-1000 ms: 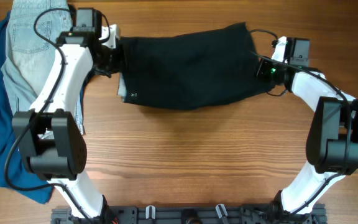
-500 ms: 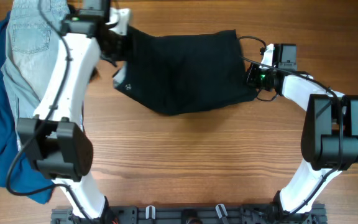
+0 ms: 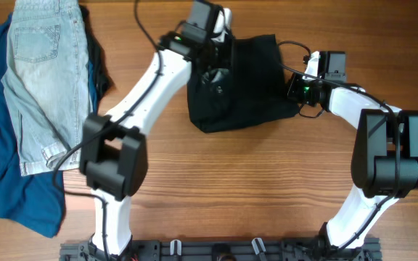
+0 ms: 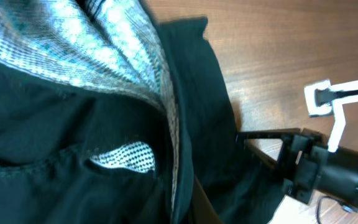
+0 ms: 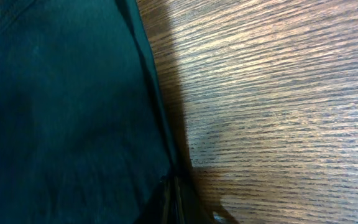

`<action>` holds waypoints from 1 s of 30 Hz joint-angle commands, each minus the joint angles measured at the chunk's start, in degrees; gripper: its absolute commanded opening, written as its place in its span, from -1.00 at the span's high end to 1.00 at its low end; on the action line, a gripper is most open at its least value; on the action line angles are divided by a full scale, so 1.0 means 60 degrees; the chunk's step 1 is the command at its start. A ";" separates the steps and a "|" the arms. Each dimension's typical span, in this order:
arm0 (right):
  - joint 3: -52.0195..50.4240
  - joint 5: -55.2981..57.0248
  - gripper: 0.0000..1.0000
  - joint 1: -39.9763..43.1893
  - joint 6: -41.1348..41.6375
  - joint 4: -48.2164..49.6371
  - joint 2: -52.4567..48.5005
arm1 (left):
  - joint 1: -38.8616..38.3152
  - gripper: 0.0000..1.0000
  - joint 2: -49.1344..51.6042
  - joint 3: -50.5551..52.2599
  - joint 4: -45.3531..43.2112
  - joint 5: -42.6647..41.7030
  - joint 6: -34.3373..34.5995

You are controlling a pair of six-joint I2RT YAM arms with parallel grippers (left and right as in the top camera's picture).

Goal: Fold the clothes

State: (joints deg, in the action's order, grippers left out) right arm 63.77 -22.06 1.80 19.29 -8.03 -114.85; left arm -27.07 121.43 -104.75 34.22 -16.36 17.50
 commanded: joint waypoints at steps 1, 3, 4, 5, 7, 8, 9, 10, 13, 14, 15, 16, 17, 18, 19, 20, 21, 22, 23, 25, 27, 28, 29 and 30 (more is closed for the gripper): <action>-0.0204 -0.0193 0.92 -0.0135 0.0062 -0.0018 -0.0368 | -0.0474 0.92 0.0776 -0.0197 -0.1268 -0.0084 0.0984; -0.0204 -0.0197 0.91 -0.0135 0.0069 0.0044 -0.0368 | -0.0721 0.91 0.1086 -0.0197 -0.1967 -0.0084 0.1027; -0.0200 -0.0197 0.91 -0.0127 0.0069 0.0062 -0.0368 | -0.0845 0.92 0.1198 -0.0197 -0.2233 -0.0084 0.1027; -0.0200 -0.0197 0.91 -0.0109 0.0073 0.0076 -0.0368 | -0.0954 0.91 0.1304 -0.0197 -0.2412 -0.0076 0.1024; -0.0200 -0.0229 0.91 -0.0102 0.0178 0.0135 -0.0361 | -0.1118 -0.22 0.1417 -0.0197 -0.2535 0.0029 0.1024; -0.0197 -0.0353 0.91 -0.0091 0.0222 0.0277 -0.0353 | -0.1169 -1.00 0.1450 -0.0197 -0.2506 0.0255 0.1024; -0.0182 -0.0510 0.91 -0.0062 0.0313 0.0401 -0.0310 | -0.1188 -1.00 0.1450 -0.0197 -0.2492 0.0382 0.1024; -0.0175 -0.0750 0.91 0.0015 0.0317 0.0627 -0.0204 | -0.1184 -1.00 0.1443 -0.0197 -0.2517 0.0430 0.1024; 0.0171 -0.1042 0.92 0.0448 0.0495 0.0692 0.0532 | -0.0947 -1.00 0.1304 -0.0208 -0.2543 0.0404 0.1045; 0.0270 -0.1155 0.91 0.0601 0.0499 0.0685 0.0838 | -0.0827 -1.00 0.1184 -0.0208 -0.2484 0.0379 0.1177; 0.0364 -0.1271 0.91 0.0798 0.0503 0.0692 0.1260 | -0.0718 -1.00 0.1064 -0.0208 -0.2404 0.0372 0.1213; 0.0444 -0.1271 0.91 0.0987 0.0492 0.0681 0.1730 | -0.0528 -1.00 0.0794 -0.0208 -0.2248 0.0342 0.1206; 0.0455 -0.1271 0.91 0.1078 0.0492 0.0688 0.2055 | -0.0357 -1.00 0.0535 -0.0208 -0.2051 0.0346 0.1202; 0.0455 -0.1275 0.79 0.1133 0.0437 0.0681 0.2441 | -0.0189 -1.00 0.0226 -0.0208 -0.1792 0.0346 0.1198; 0.0455 -0.1362 0.67 0.1111 0.0302 0.0656 0.2718 | 0.0015 -1.00 -0.0164 -0.0208 -0.1446 0.0350 0.1188; 0.0455 -0.1541 0.59 0.0980 0.0280 0.0656 0.2823 | 0.0255 -1.00 -0.0579 -0.0208 -0.1045 0.0390 0.1151; 0.0455 -0.1639 0.56 0.0849 0.0284 0.0656 0.2823 | 0.0484 -1.00 -0.0918 -0.0208 -0.0729 0.0463 0.1129; 0.0452 -0.1657 0.53 0.0641 0.0273 0.0645 0.2779 | 0.0681 -1.00 -0.1158 -0.0208 -0.0492 0.0535 0.1129; 0.0452 -0.1657 0.46 0.0441 0.0208 0.0634 0.2718 | 0.0918 -1.00 -0.1406 -0.0208 -0.0251 0.0568 0.1129; 0.0452 -0.1413 0.14 -0.0237 0.0033 0.0656 0.2477 | 0.1628 -1.00 -0.1920 -0.0208 0.0390 0.0572 0.1133; 0.0452 -0.1228 -0.22 -0.0787 -0.0124 0.0707 0.2233 | 0.2262 -1.00 -0.2102 -0.0208 0.0911 0.0648 0.1129; 0.0452 -0.1228 -0.34 -0.1038 -0.0251 0.0761 0.2106 | 0.2499 -1.00 -0.2102 -0.0208 0.1104 0.0637 0.1133; 0.0452 -0.1202 -0.43 -0.1519 -0.0721 0.0812 0.1836 | 0.2838 -1.00 -0.2102 -0.0208 0.1461 0.0645 0.1129; 0.0452 -0.0933 -0.46 -0.1821 -0.0918 0.0747 0.1676 | 0.3071 -1.00 -0.2095 -0.0208 0.1734 0.0645 0.1129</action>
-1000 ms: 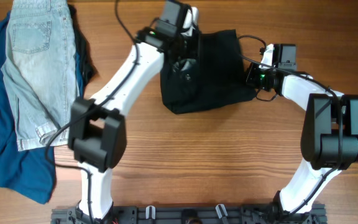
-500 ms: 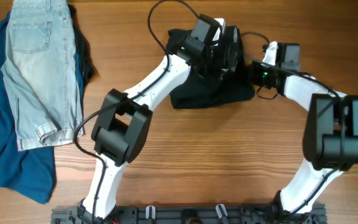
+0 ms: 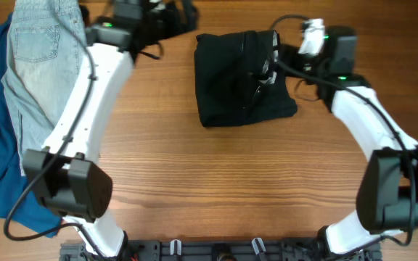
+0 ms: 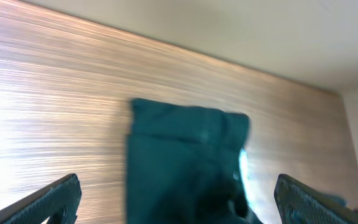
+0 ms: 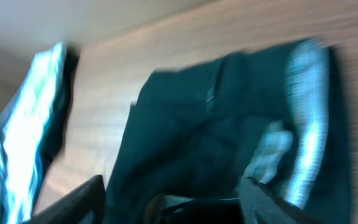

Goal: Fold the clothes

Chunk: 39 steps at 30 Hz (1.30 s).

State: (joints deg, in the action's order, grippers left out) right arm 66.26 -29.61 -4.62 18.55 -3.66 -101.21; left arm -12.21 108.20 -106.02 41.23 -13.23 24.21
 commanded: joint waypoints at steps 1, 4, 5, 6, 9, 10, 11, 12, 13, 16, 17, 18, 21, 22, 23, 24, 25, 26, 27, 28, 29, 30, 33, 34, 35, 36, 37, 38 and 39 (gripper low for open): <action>0.0036 0.0769 -0.48 -0.1002 -0.0863 -0.0102 -0.0739 | 0.0816 -1.00 0.0109 0.0004 0.0809 0.0124 0.0011; 0.0036 0.1796 -0.53 -0.1424 -0.1096 -0.0678 -0.1086 | 0.1093 -1.00 0.0109 0.0007 0.1045 0.0127 0.0011; 0.0036 0.2062 -0.47 -0.1453 -0.1104 -0.0922 -0.1158 | 0.1100 -1.00 0.0109 0.0007 0.1060 0.0157 0.0011; 0.0036 0.2557 -0.27 -0.1453 -0.1096 -0.1432 -0.1173 | 0.1096 -1.00 0.0109 0.0004 0.1064 0.0193 0.0007; 0.0036 0.4251 0.91 -0.1348 -0.0827 -0.2535 -0.1151 | 0.1020 -1.00 0.0109 0.0007 0.1064 0.0204 0.0007; 0.0036 0.4550 0.91 -0.1282 -0.0732 -0.2743 -0.1151 | 0.0987 -1.00 0.0109 0.0007 0.1067 0.0233 0.0007; 0.0036 0.4728 0.91 -0.1202 -0.0732 -0.2940 -0.1151 | 0.0962 -1.00 0.0109 0.0007 0.1067 0.0270 0.0007; 0.0036 0.4754 0.92 -0.1137 -0.0721 -0.3085 -0.1151 | 0.0933 -1.00 0.0109 0.0007 0.1071 0.0339 0.0011; 0.0036 0.4765 0.91 -0.1060 -0.0667 -0.3271 -0.1151 | 0.0907 -1.00 0.0109 0.0007 0.1075 0.0397 0.0007; 0.0029 0.5468 0.91 -0.0954 -0.0484 -0.3872 -0.1169 | 0.0823 -1.00 0.0113 0.0007 0.1107 0.0488 0.0007; 0.0029 0.5672 0.91 -0.0947 -0.0492 -0.3949 -0.1169 | 0.0798 -1.00 0.0113 0.0007 0.1126 0.0572 0.0007; 0.0029 0.5708 0.87 -0.0943 -0.0492 -0.3967 -0.1162 | 0.0769 -1.00 0.0113 0.0007 0.1177 0.0703 0.0011; 0.0295 0.4601 -0.64 -0.0929 -0.0947 -0.3974 -0.0929 | 0.0736 -1.00 0.0113 0.0007 0.1344 0.0958 0.0000; 0.0532 0.4258 -0.83 -0.0911 -0.1104 -0.4062 -0.0739 | 0.0739 -1.00 0.0113 0.0007 0.1406 0.1016 0.0004; 0.0860 0.4200 -0.93 -0.0867 -0.1177 -0.4218 -0.0474 | 0.0739 -1.00 0.0113 0.0007 0.1464 0.1078 0.0004; 0.1151 0.4204 -0.97 -0.0787 -0.1399 -0.4335 -0.0266 | 0.0739 -1.00 0.0113 0.0007 0.1494 0.1118 0.0004; 0.1472 0.4200 -0.98 -0.0634 -0.1690 -0.4437 -0.0138 | 0.0739 -1.00 0.0113 0.0007 0.1530 0.1122 0.0004; 0.1628 0.4127 -0.98 -0.0510 -0.1938 -0.4433 -0.0131 | 0.0739 -1.00 0.0113 0.0007 0.1537 0.1144 0.0000; 0.1705 0.3916 -0.98 -0.0364 -0.2229 -0.4401 -0.0131 | 0.0739 -1.00 0.0113 0.0007 0.1537 0.1228 -0.0040; 0.1698 0.3610 -0.98 -0.0149 -0.2470 -0.4353 -0.0186 | 0.0739 -1.00 0.0113 0.0007 0.1537 0.1293 -0.0186; 0.1698 0.3326 -0.98 0.0051 -0.2663 -0.4353 -0.0270 | 0.0739 -1.00 0.0113 0.0007 0.1537 0.1315 -0.0280; 0.1698 0.2987 -0.97 0.0321 -0.2856 -0.4360 -0.0470 | 0.0739 -1.00 0.0113 0.0007 0.1541 0.1381 -0.0288; 0.1698 0.1818 -0.86 0.0962 -0.3289 -0.4251 -0.1231 | 0.0739 -1.00 0.0113 0.0007 0.1534 0.1530 -0.0291; 0.1698 0.1581 -0.82 0.1096 -0.3381 -0.4189 -0.1464 | 0.0739 -1.00 0.0113 0.0007 0.1534 0.1606 -0.0324; 0.1698 0.1355 -0.77 0.1239 -0.3439 -0.4076 -0.1756 | 0.0739 -1.00 0.0113 0.0007 0.1537 0.1683 -0.0324; 0.1698 0.0994 -0.72 0.1341 -0.3530 -0.3909 -0.2033 | 0.0739 -1.00 0.0113 0.0007 0.1537 0.1727 -0.0331; 0.1698 0.0601 -0.72 0.1406 -0.3523 -0.3734 -0.2284 | 0.0739 -1.00 0.0113 0.0007 0.1541 0.1723 -0.0401; 0.1698 0.0321 -0.75 0.1435 -0.3519 -0.3592 -0.2481 | 0.0739 -1.00 0.0113 0.0007 0.1541 0.1723 -0.0466; 0.1698 0.0117 -0.79 0.1439 -0.3497 -0.3475 -0.2619 | 0.0739 -1.00 0.0113 0.0007 0.1541 0.1723 -0.0466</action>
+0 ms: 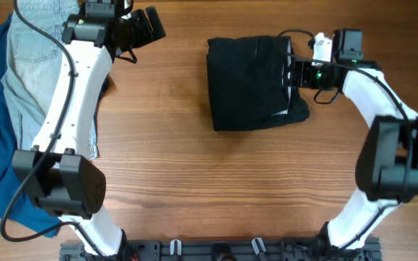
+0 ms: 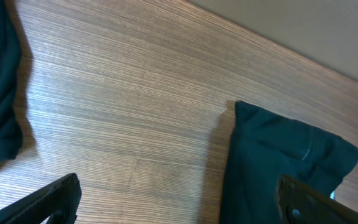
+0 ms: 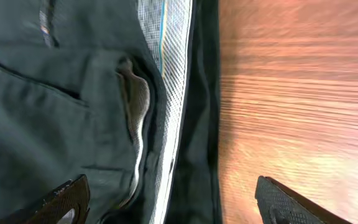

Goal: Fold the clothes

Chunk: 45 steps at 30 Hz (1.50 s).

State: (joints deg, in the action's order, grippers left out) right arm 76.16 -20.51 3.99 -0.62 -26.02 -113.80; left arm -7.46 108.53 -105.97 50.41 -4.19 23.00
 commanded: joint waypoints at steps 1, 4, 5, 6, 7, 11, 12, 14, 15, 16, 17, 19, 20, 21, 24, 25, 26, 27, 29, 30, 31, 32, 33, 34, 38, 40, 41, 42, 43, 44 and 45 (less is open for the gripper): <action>0.0047 -0.1545 -0.83 0.0000 -0.0244 0.0353 -0.0670 | -0.0051 -1.00 0.0058 0.0000 0.0011 0.0215 -0.0266; 0.0047 -0.2284 -0.87 0.0000 -0.0036 0.0659 -0.1147 | -0.0051 -1.00 0.0058 0.0000 0.0007 0.0215 -0.0266; 0.0047 -0.2583 -0.86 0.0000 0.0098 0.0761 -0.1322 | -0.0051 -1.00 0.0058 0.0000 0.0011 0.0215 -0.0277; 0.0047 -0.2929 -0.84 -0.0011 0.0273 0.0911 -0.1519 | -0.0051 -1.00 0.0058 0.0000 0.0011 0.0219 -0.0299; 0.0044 -0.3202 -0.77 -0.0029 0.0390 0.1027 -0.1701 | -0.0051 -1.00 0.0058 0.0000 0.0011 0.0215 -0.0299; 0.0044 -0.3559 0.06 -0.0080 0.1064 0.1545 -0.2062 | -0.0051 -1.00 0.0058 0.0000 0.0007 0.0215 -0.0299; 0.0047 -0.3559 0.35 -0.0076 0.1344 0.1814 -0.2058 | -0.0051 -1.00 0.0058 0.0000 0.0007 0.0215 -0.0299; 0.0051 -0.3595 0.83 -0.0062 0.2218 0.2616 -0.2051 | -0.0051 -1.00 0.0058 0.0000 0.0004 0.0215 -0.0295; 0.0051 -0.3599 0.92 -0.0062 0.2674 0.3104 -0.2051 | -0.0051 -1.00 0.0058 0.0000 0.0004 0.0215 -0.0295; 0.0055 -0.3632 0.92 -0.0062 0.2998 0.3464 -0.2051 | -0.0051 -1.00 0.0058 0.0000 0.0007 0.0215 -0.0295; 0.0058 -0.3734 0.91 -0.0062 0.3326 0.3840 -0.2051 | -0.0051 -1.00 0.0058 0.0000 0.0007 0.0215 -0.0295; 0.0058 -0.3916 0.92 -0.0058 0.4069 0.4645 -0.2051 | -0.0051 -1.00 0.0058 0.0000 0.0004 0.0215 -0.0295; 0.0058 -0.3912 0.91 -0.0033 0.4470 0.5038 -0.2051 | -0.0051 -1.00 0.0058 0.0000 0.0004 0.0215 -0.0295; 0.0058 -0.3850 0.92 0.0033 0.5005 0.5417 -0.2051 | -0.0051 -1.00 0.0058 0.0000 0.0004 0.0215 -0.0295; 0.0058 -0.3366 0.92 0.0364 0.6036 0.5759 -0.2051 | -0.0051 -1.00 0.0058 0.0000 0.0007 0.0215 -0.0291; 0.0058 -0.3206 0.91 0.0539 0.6258 0.5752 -0.2051 | -0.0051 -1.00 0.0058 0.0000 0.0007 0.0215 -0.0291; 0.0058 -0.3093 0.92 0.0725 0.6462 0.5712 -0.2051 | -0.0051 -1.00 0.0058 0.0000 0.0007 0.0215 -0.0291; 0.0058 -0.2976 0.92 0.0980 0.6717 0.5665 -0.2051 | -0.0051 -1.00 0.0058 0.0000 0.0004 0.0215 -0.0291; 0.0058 -0.2936 0.92 0.1566 0.7417 0.5541 -0.2051 | -0.0051 -1.00 0.0058 0.0000 0.0000 0.0215 -0.0291; 0.0058 -0.2743 0.92 0.1821 0.7909 0.5388 -0.2051 | -0.0051 -1.00 0.0058 0.0000 0.0004 0.0215 -0.0291; 0.0058 -0.2575 0.92 0.2073 0.8266 0.5333 -0.2051 | -0.0051 -1.00 0.0058 0.0000 0.0004 0.0215 -0.0291; 0.0058 -0.2255 0.92 0.2415 0.8728 0.5246 -0.2051 | -0.0051 -1.00 0.0058 0.0000 0.0004 0.0215 -0.0291; 0.0058 -0.1778 0.92 0.2692 0.9165 0.5093 -0.2011 | -0.0051 -1.00 0.0058 0.0000 0.0000 0.0215 -0.0291; 0.0058 -0.1286 0.91 0.2892 0.9475 0.4929 -0.1960 | -0.0051 -1.00 0.0058 0.0000 0.0000 0.0215 -0.0291; 0.0058 0.1370 0.92 0.3475 1.1446 0.4127 -0.1628 | -0.0051 -1.00 0.0058 0.0000 0.0004 0.0215 -0.0291; 0.0058 0.2532 0.92 0.3646 1.2349 0.3770 -0.1464 | -0.0051 -1.00 0.0058 0.0000 -0.0011 0.0211 -0.0211; 0.0058 0.3020 0.92 0.3701 1.2444 0.3672 -0.1384 | -0.0062 -1.00 0.0058 0.0000 -0.0062 0.0211 -0.0211; 0.0058 0.3439 0.92 0.3741 1.2488 0.3574 -0.1304 | -0.0084 -1.00 0.0058 0.0000 -0.0113 0.0211 -0.0222; 0.0058 0.3901 0.92 0.3781 1.2837 0.3311 -0.1220 | -0.0109 -1.00 0.0058 0.0000 -0.0189 0.0211 -0.0219; 0.0058 0.4313 0.92 0.3807 1.3333 0.2965 -0.1173 | -0.0127 -1.00 0.0058 0.0000 -0.0251 0.0211 -0.0219; 0.0058 0.4605 0.92 0.3829 1.3927 0.2586 -0.1155 | -0.0142 -1.00 0.0058 0.0000 -0.0291 0.0215 -0.0219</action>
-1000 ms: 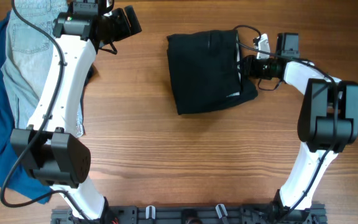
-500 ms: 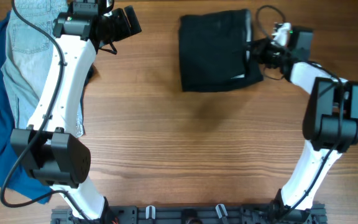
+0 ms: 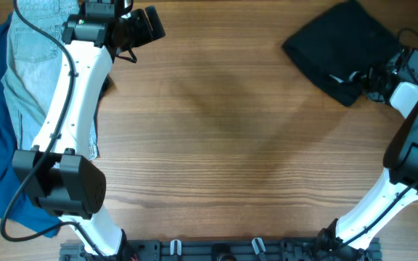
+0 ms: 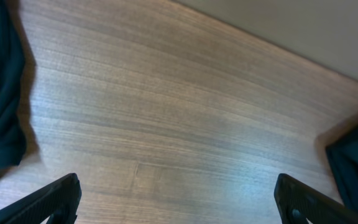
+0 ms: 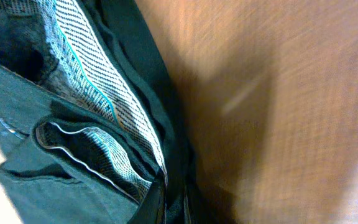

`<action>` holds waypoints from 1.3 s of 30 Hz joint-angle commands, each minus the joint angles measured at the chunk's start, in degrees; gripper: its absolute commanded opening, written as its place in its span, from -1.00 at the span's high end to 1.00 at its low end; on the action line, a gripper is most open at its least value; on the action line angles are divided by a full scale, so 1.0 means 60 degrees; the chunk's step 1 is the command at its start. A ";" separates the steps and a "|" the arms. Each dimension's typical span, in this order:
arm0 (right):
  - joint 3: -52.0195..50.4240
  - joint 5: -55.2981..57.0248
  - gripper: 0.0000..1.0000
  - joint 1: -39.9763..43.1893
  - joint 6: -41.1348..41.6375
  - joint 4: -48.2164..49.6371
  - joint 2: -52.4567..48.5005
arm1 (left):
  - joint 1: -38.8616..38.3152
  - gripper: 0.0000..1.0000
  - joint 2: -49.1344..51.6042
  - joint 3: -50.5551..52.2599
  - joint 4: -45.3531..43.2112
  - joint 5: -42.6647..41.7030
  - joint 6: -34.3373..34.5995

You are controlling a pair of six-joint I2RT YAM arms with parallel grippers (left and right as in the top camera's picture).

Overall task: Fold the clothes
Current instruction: 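Grasp the folded shorts with the right gripper and drag them to the far right corner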

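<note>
The folded black garment (image 3: pixel 343 43) lies at the table's far right corner, turned at an angle. My right gripper (image 3: pixel 372 75) is shut on its near edge; in the right wrist view the closed fingertips (image 5: pixel 169 208) pinch black cloth (image 5: pixel 55 180) beside the grey-lined waistband (image 5: pixel 98 93). At the far left my left gripper (image 3: pixel 148 25) hangs wide open over bare wood, nothing between its fingers (image 4: pixel 55 199). A corner of the black garment shows at the right of the left wrist view.
Light blue jeans (image 3: pixel 38 72) lie at the far left over a dark blue garment, with dark cloth (image 4: pixel 2 106) under their right edge. The wooden table (image 3: pixel 216 145) spans the middle. The black garment reaches the table's back edge.
My right gripper was open at the black garment's right side; now it is shut on the edge. The garment has shifted from centre right to the far right corner. The left arm is unchanged.
Both grippers were at the black garment in the middle, the left one over it. Then the left stood open at the far left and the right open over the garment. Later the right sat at its right side. Now the garment lies in the far right corner.
</note>
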State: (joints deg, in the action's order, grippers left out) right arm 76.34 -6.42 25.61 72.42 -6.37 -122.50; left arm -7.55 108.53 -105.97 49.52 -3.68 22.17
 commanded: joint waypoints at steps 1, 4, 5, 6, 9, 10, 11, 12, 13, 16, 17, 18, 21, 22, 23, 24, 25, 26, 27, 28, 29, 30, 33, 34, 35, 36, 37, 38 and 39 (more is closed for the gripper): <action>0.0029 0.2412 0.92 0.0248 0.2255 -0.1031 0.0295 | -0.0138 -1.00 0.0058 0.0000 -0.0178 0.0131 -0.0080; 0.0029 0.2510 0.92 0.0357 0.2422 -0.1362 0.0295 | -0.0164 -1.00 0.0062 0.0000 -0.0270 0.0131 -0.0084; 0.0029 0.2597 0.92 0.0401 0.2426 -0.1366 0.0295 | -0.0164 -1.00 0.0066 0.0000 -0.0313 0.0131 -0.0084; 0.0029 0.2601 0.92 0.0448 0.2430 -0.1242 0.0295 | -0.0164 -1.00 0.0076 0.0000 -0.0357 0.0131 -0.0084; 0.0029 0.2521 0.92 0.0477 0.2477 -0.0667 0.0295 | -0.0164 -1.00 0.0168 0.0000 -0.0423 0.0127 -0.0080; 0.0029 0.2295 0.92 0.0463 0.2823 -0.0415 0.0295 | -0.0164 -1.00 0.0215 0.0000 -0.0426 0.0131 -0.0080; 0.0025 0.2018 0.92 0.0441 0.3209 -0.0178 0.0291 | -0.0164 -1.00 0.0255 0.0000 -0.0430 0.0127 -0.0080; 0.0025 0.1708 0.92 0.0375 0.3464 0.0302 0.0291 | -0.0164 -1.00 0.0321 0.0000 -0.0430 0.0127 -0.0080; 0.0025 0.1614 0.91 0.0299 0.3486 0.0699 0.0291 | -0.0164 -1.00 0.0368 0.0000 -0.0426 0.0127 -0.0084; 0.0025 0.1632 0.92 -0.0106 0.3555 0.1592 0.0291 | -0.0164 -1.00 0.0488 0.0000 -0.0433 0.0131 -0.0084; 0.0025 0.1676 0.92 -0.0233 0.3592 0.1683 0.0291 | -0.0164 -1.00 0.0517 0.0000 -0.0433 0.0131 -0.0084; 0.0025 0.1821 0.91 -0.0408 0.3621 0.1781 0.0291 | -0.0164 -1.00 0.0561 0.0000 -0.0437 0.0131 -0.0084; 0.0025 0.2426 0.91 -0.0962 0.3625 0.1953 0.0233 | -0.0164 -1.00 0.0692 0.0000 -0.0433 0.0127 -0.0084; 0.0025 0.2586 0.91 -0.1096 0.3621 0.1996 0.0189 | -0.0164 -1.00 0.0707 0.0000 -0.0430 0.0127 -0.0084; 0.0025 0.2725 0.91 -0.1224 0.3610 0.2033 0.0146 | -0.0164 -1.00 0.0721 0.0000 -0.0423 0.0127 -0.0084; 0.0025 0.2943 0.91 -0.1351 0.3606 0.2044 0.0066 | -0.0164 -1.00 0.0721 0.0000 -0.0415 0.0127 -0.0084; 0.0025 0.3209 0.92 -0.1468 0.3595 0.2040 -0.0022 | -0.0164 -1.00 0.0721 0.0000 -0.0419 0.0127 -0.0084; 0.0025 0.3362 0.92 -0.1523 0.3490 0.2051 -0.0120 | -0.0164 -1.00 0.0721 0.0000 -0.0419 0.0127 -0.0084; 0.0025 0.3362 0.91 -0.1526 0.3177 0.2040 -0.0157 | -0.0164 -1.00 0.0721 0.0000 -0.0412 0.0127 -0.0084; 0.0022 0.3377 0.91 -0.1504 0.2783 0.1963 -0.0164 | -0.0164 -1.00 0.0721 0.0000 -0.0393 0.0127 -0.0084; 0.0022 0.3424 0.91 -0.1468 0.2255 0.1953 -0.0164 | -0.0164 -1.00 0.0721 0.0000 -0.0386 0.0127 -0.0084; 0.0022 0.3424 0.73 -0.1435 0.2000 0.1953 -0.0164 | -0.0164 -1.00 0.0721 0.0000 -0.0386 0.0127 -0.0084; 0.0022 0.3275 -0.99 -0.1366 0.1118 0.2120 -0.0157 | -0.0164 -1.00 0.0721 0.0000 -0.0393 0.0127 -0.0084; 0.0022 0.2922 -1.00 -0.1348 -0.0026 0.2419 -0.0153 | -0.0164 -1.00 0.0721 0.0000 -0.0393 0.0127 -0.0084; 0.0025 0.2306 -1.00 -0.1337 -0.1949 0.2350 0.0157 | -0.0164 -1.00 0.0721 0.0000 -0.0390 0.0127 -0.0084; 0.0025 0.2361 -1.00 -0.1337 -0.2127 0.2065 0.0375 | -0.0164 -1.00 0.0721 0.0000 -0.0386 0.0127 -0.0087; 0.0025 0.2503 -1.00 -0.1333 -0.2269 0.1727 0.0637 | -0.0164 -1.00 0.0721 0.0000 -0.0386 0.0117 -0.0084; 0.0025 0.2594 -0.99 -0.1326 -0.2415 0.1497 0.0867 | -0.0164 -1.00 0.0718 0.0000 -0.0382 0.0080 -0.0084; 0.0025 0.2630 -1.00 -0.1319 -0.2907 0.1129 0.1315 | -0.0164 -1.00 0.0718 0.0000 -0.0375 0.0051 -0.0084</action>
State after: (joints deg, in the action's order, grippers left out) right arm 76.29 10.07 17.52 67.59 3.38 -121.45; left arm -8.21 112.16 -105.97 47.16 -3.68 22.17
